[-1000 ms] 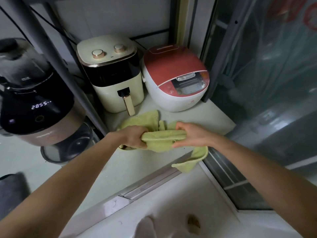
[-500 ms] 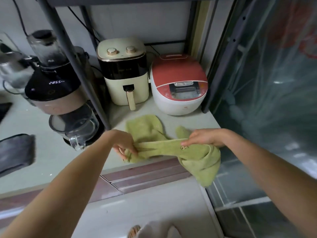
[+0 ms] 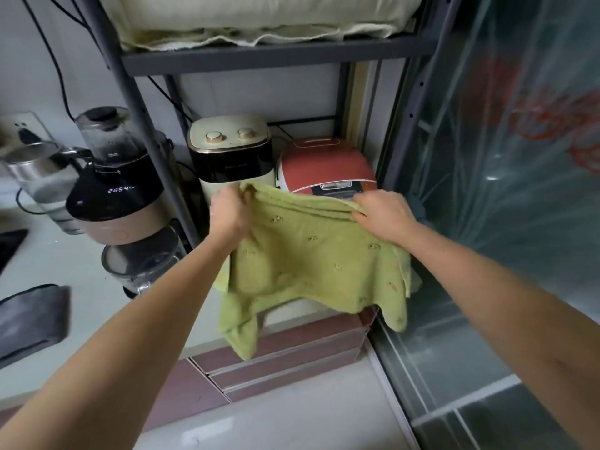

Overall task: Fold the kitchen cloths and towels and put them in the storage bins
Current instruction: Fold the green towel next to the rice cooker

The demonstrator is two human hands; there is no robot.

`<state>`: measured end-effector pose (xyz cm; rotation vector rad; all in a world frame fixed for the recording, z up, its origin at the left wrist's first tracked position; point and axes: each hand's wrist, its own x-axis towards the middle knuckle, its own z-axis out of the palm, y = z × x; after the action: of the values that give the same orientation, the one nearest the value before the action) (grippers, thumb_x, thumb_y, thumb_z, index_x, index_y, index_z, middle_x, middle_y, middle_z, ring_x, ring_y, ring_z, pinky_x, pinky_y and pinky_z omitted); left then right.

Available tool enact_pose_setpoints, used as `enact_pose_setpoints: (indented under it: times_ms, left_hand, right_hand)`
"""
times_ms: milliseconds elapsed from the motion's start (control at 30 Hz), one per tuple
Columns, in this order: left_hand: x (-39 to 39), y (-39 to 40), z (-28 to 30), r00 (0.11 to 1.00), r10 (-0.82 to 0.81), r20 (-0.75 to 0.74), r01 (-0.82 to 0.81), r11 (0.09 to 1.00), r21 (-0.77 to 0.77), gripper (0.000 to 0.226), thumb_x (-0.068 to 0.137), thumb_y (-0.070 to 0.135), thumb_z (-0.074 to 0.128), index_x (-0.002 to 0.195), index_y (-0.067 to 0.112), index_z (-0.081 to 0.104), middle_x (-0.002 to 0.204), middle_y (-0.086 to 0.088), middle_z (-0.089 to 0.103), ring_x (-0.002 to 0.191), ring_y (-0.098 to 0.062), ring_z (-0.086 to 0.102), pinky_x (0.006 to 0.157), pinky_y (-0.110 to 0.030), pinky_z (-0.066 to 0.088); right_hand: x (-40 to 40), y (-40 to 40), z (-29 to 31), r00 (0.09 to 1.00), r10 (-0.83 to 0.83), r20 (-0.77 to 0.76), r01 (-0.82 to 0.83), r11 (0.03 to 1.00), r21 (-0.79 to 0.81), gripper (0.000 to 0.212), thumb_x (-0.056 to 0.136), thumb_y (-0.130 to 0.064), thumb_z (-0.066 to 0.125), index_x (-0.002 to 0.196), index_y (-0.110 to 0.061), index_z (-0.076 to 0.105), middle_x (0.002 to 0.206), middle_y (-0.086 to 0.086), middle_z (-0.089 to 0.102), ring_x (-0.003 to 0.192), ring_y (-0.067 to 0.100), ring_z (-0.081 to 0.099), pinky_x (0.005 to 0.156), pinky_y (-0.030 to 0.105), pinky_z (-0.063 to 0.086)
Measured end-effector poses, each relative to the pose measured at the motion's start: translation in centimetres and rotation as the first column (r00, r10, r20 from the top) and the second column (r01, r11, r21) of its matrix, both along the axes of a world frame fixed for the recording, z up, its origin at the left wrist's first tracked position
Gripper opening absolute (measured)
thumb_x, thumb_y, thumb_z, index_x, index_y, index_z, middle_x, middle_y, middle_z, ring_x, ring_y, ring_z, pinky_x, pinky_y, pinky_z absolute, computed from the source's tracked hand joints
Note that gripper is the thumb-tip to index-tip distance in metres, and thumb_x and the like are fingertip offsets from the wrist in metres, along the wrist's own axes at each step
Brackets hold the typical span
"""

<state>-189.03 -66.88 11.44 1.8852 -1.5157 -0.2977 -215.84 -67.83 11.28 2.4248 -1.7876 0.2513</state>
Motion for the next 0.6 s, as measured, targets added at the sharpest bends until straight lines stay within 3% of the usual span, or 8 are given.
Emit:
enact_pose_setpoints:
  times_ms: [67, 100, 167, 200, 267, 367, 467, 600]
  left_hand:
    - [0.3, -0.1, 2.5, 0.976, -0.029, 0.215, 0.088, 0.959, -0.270, 0.020, 0.094, 0.017, 0.046, 0.102, 0.005, 0.059, 0.104, -0.017, 0.058, 0.097, -0.036, 0.053, 0.075, -0.038, 0.040]
    - [0.7, -0.2, 3.3, 0.953, -0.036, 0.301, 0.145, 0.927, -0.347, 0.018, 0.093, 0.016, 0.048, 0.099, 0.004, 0.059, 0.102, -0.017, 0.057, 0.094, -0.035, 0.052, 0.071, -0.038, 0.038]
    - [1.9, -0.5, 3.5, 0.902, -0.072, 0.425, 0.237, 0.906, -0.350, 0.017, 0.092, 0.018, 0.051, 0.096, 0.004, 0.059, 0.096, -0.017, 0.058, 0.086, -0.035, 0.055, 0.063, -0.038, 0.039]
    - [2.5, -0.5, 2.9, 0.878, -0.113, 0.464, 0.263, 0.926, -0.271, 0.018, 0.093, 0.019, 0.051, 0.096, 0.004, 0.060, 0.093, -0.018, 0.060, 0.083, -0.036, 0.057, 0.061, -0.039, 0.041]
    - [3.4, -0.4, 0.5, 0.820, -0.260, 0.509, 0.280, 0.959, 0.040, 0.024, 0.094, 0.023, 0.050, 0.096, 0.002, 0.063, 0.094, -0.022, 0.063, 0.085, -0.039, 0.060, 0.066, -0.041, 0.045]
    - [3.6, 0.5, -4.9, 0.770, -0.440, 0.462, 0.224, 0.864, 0.451, 0.035, 0.095, 0.034, 0.051, 0.102, 0.003, 0.064, 0.104, -0.021, 0.064, 0.096, -0.038, 0.060, 0.079, -0.039, 0.046]
    - [3.1, 1.0, -10.8, 0.753, -0.512, 0.413, 0.167, 0.756, 0.633, 0.029, 0.093, 0.024, 0.049, 0.113, 0.006, 0.061, 0.116, -0.018, 0.061, 0.107, -0.036, 0.058, 0.090, -0.038, 0.048]
    - [2.1, 1.6, -16.0, 0.652, -0.679, 0.338, 0.157, 0.556, 0.816, 0.036, 0.089, 0.029, 0.057, 0.119, 0.009, 0.058, 0.121, -0.013, 0.061, 0.109, -0.030, 0.059, 0.090, -0.037, 0.050]
  right_hand:
    - [-0.1, 0.1, 1.8, 0.994, 0.046, -0.104, -0.075, 0.953, -0.294, 0.025, 0.087, -0.021, 0.057, 0.110, -0.009, 0.058, 0.100, 0.010, 0.062, 0.084, 0.031, 0.063, 0.062, 0.035, 0.043]
    - [-0.3, 0.0, 2.3, 0.986, 0.045, -0.158, -0.100, 0.929, -0.356, 0.027, 0.085, -0.018, 0.058, 0.110, -0.007, 0.056, 0.098, 0.011, 0.060, 0.081, 0.031, 0.063, 0.060, 0.036, 0.044]
    - [-1.0, -0.2, 1.7, 0.962, 0.060, -0.268, -0.165, 0.907, -0.388, 0.029, 0.079, -0.010, 0.060, 0.107, -0.007, 0.055, 0.092, 0.012, 0.058, 0.074, 0.031, 0.061, 0.059, 0.037, 0.046]
    - [-1.2, -0.2, 0.8, 0.952, 0.099, -0.290, -0.206, 0.907, -0.368, 0.029, 0.076, -0.007, 0.058, 0.105, -0.007, 0.054, 0.089, 0.013, 0.058, 0.072, 0.031, 0.060, 0.060, 0.038, 0.047]
    - [-1.4, 0.4, -1.5, 0.939, 0.202, -0.280, -0.278, 0.923, -0.266, 0.037, 0.072, -0.001, 0.054, 0.109, -0.007, 0.051, 0.094, 0.014, 0.057, 0.081, 0.033, 0.060, 0.069, 0.042, 0.050]
    - [-0.8, 2.5, -6.2, 0.941, 0.213, -0.263, -0.228, 0.973, -0.025, 0.058, 0.072, 0.008, 0.057, 0.126, -0.011, 0.049, 0.116, 0.009, 0.052, 0.108, 0.028, 0.050, 0.093, 0.040, 0.040]
    - [-0.1, 4.0, -11.3, 0.965, 0.153, -0.213, -0.102, 0.968, 0.230, 0.062, 0.080, 0.008, 0.047, 0.137, -0.013, 0.039, 0.133, 0.008, 0.044, 0.124, 0.027, 0.040, 0.104, 0.037, 0.029]
    - [-0.1, 5.7, -17.4, 0.961, 0.142, -0.236, 0.023, 0.812, 0.584, 0.060, 0.091, -0.006, 0.042, 0.147, -0.020, 0.024, 0.154, 0.011, 0.021, 0.139, 0.028, 0.026, 0.115, 0.038, 0.016]
